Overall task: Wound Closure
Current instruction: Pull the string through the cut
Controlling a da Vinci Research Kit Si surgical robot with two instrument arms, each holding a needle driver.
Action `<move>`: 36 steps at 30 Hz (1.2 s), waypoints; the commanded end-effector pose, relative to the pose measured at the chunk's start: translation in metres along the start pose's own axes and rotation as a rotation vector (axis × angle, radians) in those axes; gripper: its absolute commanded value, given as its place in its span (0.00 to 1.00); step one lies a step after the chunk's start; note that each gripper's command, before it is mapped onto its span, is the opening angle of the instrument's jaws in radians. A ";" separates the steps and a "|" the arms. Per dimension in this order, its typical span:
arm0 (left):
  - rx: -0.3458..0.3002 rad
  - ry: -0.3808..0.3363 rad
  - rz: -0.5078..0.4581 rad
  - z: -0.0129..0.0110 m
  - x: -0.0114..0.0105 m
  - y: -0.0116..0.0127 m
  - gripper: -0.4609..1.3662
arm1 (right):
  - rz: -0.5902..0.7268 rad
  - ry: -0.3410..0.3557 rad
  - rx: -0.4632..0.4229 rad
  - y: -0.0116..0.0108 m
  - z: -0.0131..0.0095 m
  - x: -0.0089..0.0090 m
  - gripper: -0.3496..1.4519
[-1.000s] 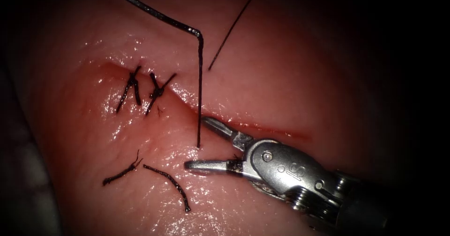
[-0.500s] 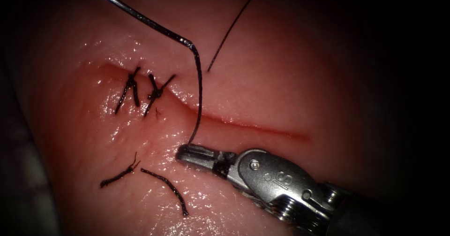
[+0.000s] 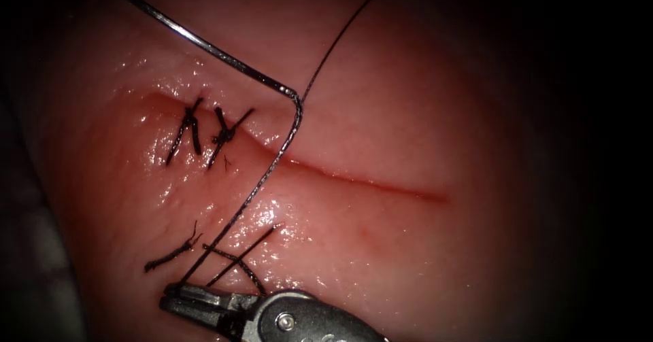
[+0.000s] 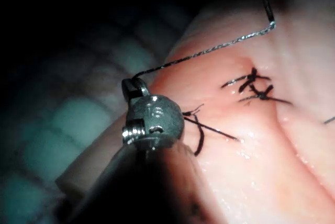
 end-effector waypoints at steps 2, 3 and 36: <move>-0.008 0.004 -0.005 -0.0002 0.0002 0.0003 0.06 | -0.006 -0.001 0.009 -0.0015 0.0006 0.0002 0.00; -0.011 0.006 -0.004 -0.0004 0.0003 0.0005 0.06 | -0.009 0.001 0.012 -0.0021 0.0008 0.0002 0.00; 0.015 -0.013 0.000 -0.0060 0.0015 -0.0044 0.06 | -0.360 0.125 -0.007 0.0008 -0.0044 0.0028 0.90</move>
